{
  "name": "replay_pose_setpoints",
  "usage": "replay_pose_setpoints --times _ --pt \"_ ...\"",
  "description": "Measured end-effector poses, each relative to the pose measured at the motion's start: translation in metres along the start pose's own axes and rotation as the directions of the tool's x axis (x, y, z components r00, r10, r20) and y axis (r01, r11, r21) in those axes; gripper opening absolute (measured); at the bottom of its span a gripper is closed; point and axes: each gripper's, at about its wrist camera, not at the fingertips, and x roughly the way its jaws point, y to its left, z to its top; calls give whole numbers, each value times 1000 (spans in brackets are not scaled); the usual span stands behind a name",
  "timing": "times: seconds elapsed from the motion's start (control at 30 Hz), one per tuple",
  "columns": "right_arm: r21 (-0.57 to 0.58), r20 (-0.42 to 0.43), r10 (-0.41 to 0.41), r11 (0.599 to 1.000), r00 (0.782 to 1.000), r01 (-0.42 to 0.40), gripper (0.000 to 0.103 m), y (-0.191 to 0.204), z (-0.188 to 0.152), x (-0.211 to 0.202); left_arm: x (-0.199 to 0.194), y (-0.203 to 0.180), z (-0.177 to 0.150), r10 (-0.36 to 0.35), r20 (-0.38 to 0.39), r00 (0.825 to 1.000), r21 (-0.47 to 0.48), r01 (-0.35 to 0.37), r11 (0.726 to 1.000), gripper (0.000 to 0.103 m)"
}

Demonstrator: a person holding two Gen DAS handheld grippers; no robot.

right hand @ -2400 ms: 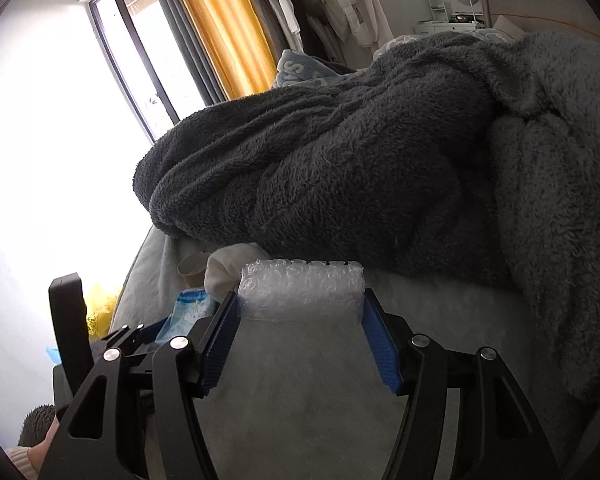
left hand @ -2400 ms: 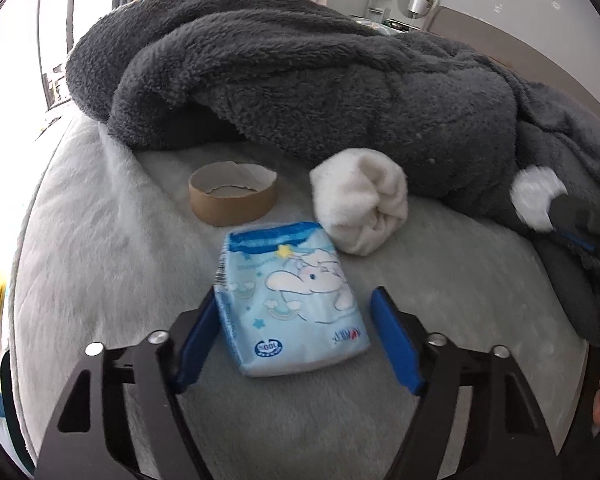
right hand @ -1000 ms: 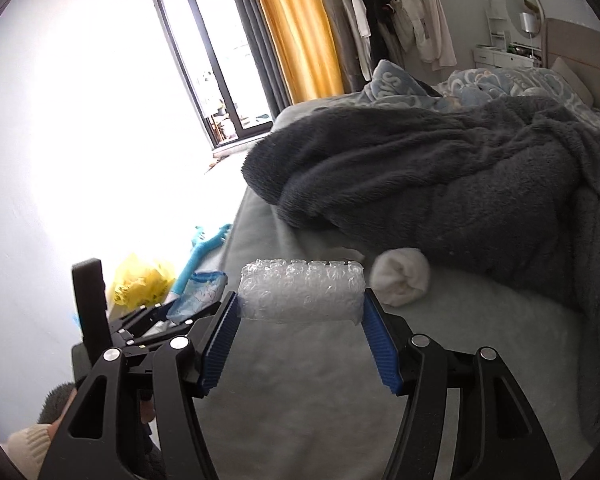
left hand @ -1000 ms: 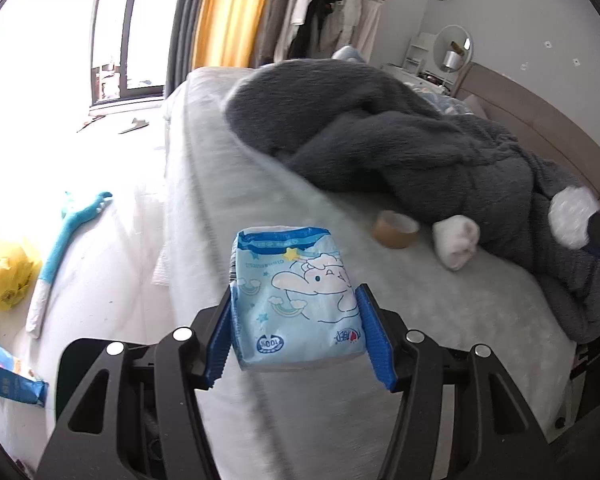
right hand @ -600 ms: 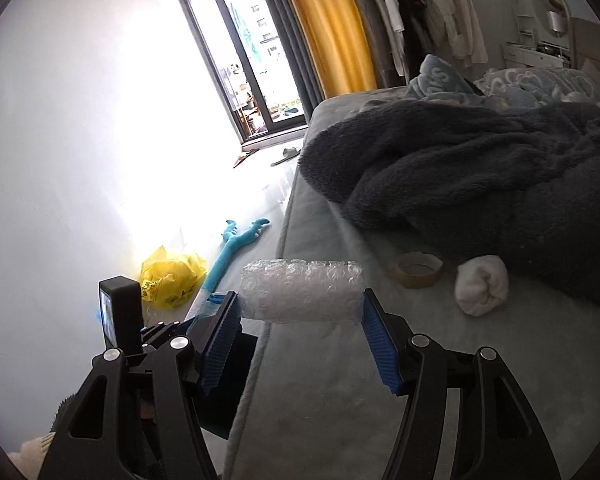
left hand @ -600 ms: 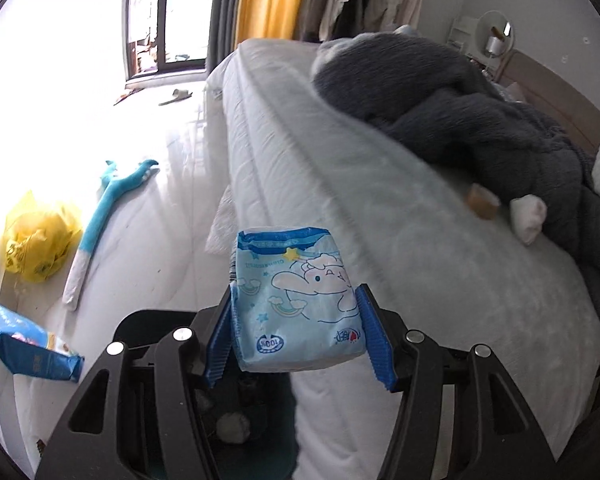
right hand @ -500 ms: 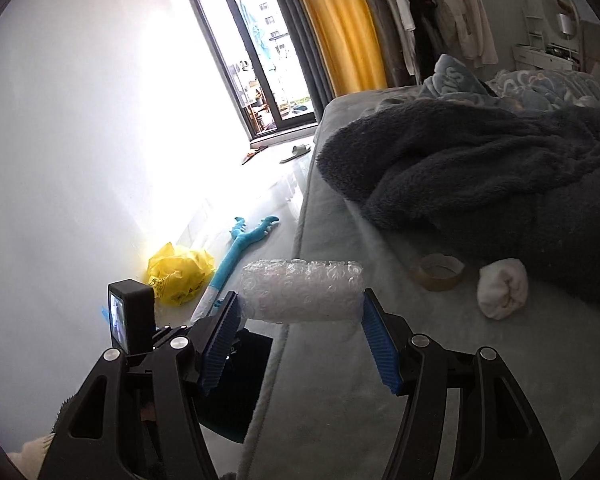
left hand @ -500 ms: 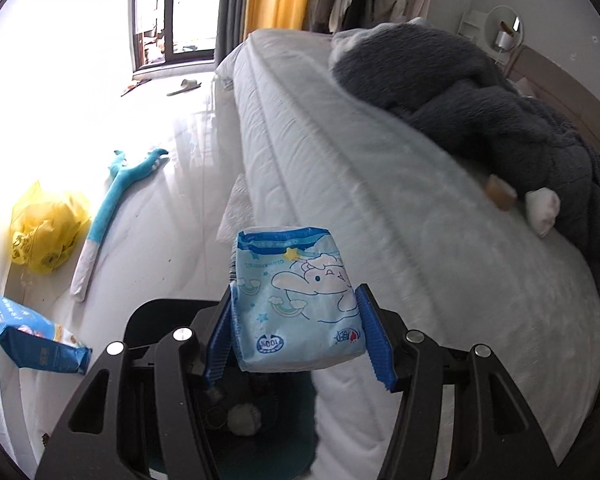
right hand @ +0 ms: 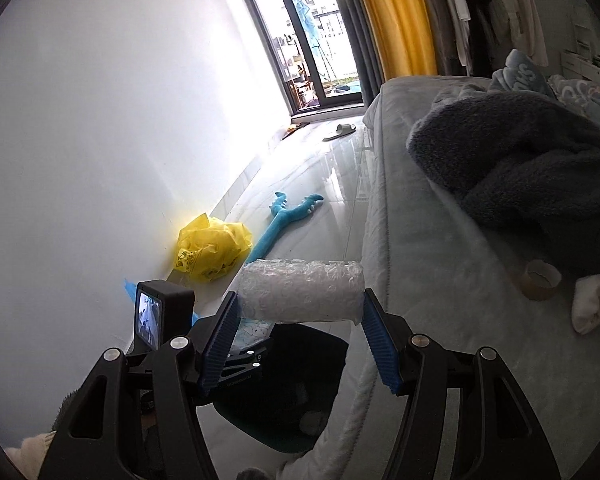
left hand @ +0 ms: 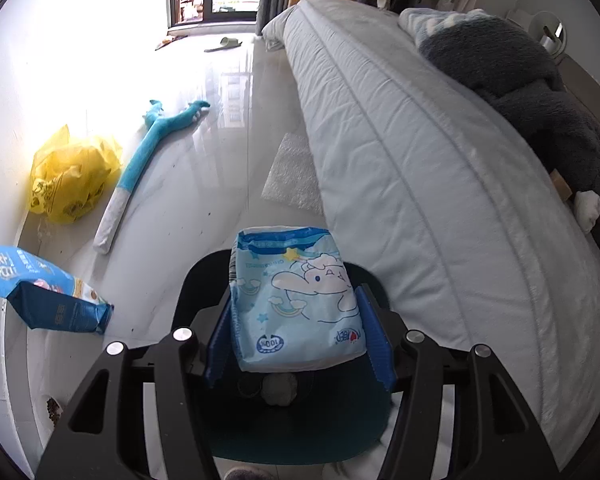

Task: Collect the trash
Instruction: 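Carry the bubble wrap and blue wipes pack over the black bin, then open the left tool over the bin while the right tool releases the bubble wrap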

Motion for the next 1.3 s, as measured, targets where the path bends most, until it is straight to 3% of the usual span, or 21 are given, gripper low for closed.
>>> replay_pose_setpoints --times 0.5,0.6,0.97,1.3 --pt "-49 -80 29 998 996 -33 62 30 -2 55 21 52 -25 -36 -187 982 -34 30 999 62" --pt "-55 -96 31 998 995 -36 62 35 -3 65 22 57 -28 -39 -206 978 -29 33 999 67" --pt "-83 -174 12 996 985 -27 62 48 -15 110 -6 87 -24 -25 -137 990 -55 18 998 86" --pt "-102 -265 -18 995 964 -10 62 58 -33 150 -26 103 -21 -9 -74 997 -62 4 998 89"
